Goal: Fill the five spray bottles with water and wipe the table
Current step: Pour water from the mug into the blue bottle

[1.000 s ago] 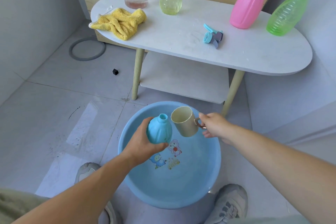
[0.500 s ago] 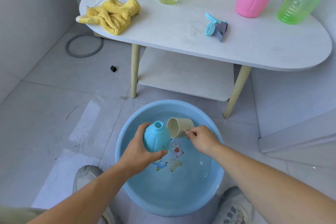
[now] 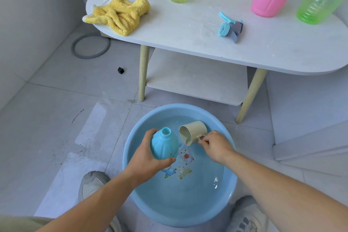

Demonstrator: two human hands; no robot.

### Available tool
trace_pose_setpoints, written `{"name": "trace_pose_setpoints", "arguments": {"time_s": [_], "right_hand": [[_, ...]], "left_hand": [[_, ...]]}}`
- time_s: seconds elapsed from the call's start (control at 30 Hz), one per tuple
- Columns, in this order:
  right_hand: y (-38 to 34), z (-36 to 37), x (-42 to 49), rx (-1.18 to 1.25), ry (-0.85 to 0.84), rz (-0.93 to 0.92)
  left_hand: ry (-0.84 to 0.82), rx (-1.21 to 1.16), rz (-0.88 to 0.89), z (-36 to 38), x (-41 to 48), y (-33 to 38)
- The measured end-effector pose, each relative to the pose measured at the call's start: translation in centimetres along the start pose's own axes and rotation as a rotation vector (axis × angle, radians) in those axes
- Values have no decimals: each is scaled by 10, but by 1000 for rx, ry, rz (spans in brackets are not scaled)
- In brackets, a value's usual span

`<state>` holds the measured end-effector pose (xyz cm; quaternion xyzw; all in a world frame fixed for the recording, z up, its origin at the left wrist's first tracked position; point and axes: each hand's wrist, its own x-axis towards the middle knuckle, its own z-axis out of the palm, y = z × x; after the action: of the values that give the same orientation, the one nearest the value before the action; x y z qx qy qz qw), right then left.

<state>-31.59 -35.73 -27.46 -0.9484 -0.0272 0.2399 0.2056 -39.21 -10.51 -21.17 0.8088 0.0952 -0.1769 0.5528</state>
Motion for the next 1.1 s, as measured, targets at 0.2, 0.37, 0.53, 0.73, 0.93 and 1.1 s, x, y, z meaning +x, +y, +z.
{"name": "trace_pose_setpoints", "arguments": {"time_s": [0.2,0.37,0.53,0.73,0.93,1.1], "right_hand": [[-2,-2,-3,-11,-14,16],[-6,-5,-8,17,-39,62],[-10,-13,-13,189,-44,130],[-16,-41,-24,468,-36,154],[-34,-80,-41,660,29,90],[-56,-112,-67,663,89,7]], "left_hand": [[-7,2,-6,-1,0,0],[-5,-1,1,-2,-1,1],[4,-3,15,-5,-3,2],[30,-34,35,-9,-6,3],[53,-34,54,-11,-9,9],[50,-48,84,-11,-11,15]]}}
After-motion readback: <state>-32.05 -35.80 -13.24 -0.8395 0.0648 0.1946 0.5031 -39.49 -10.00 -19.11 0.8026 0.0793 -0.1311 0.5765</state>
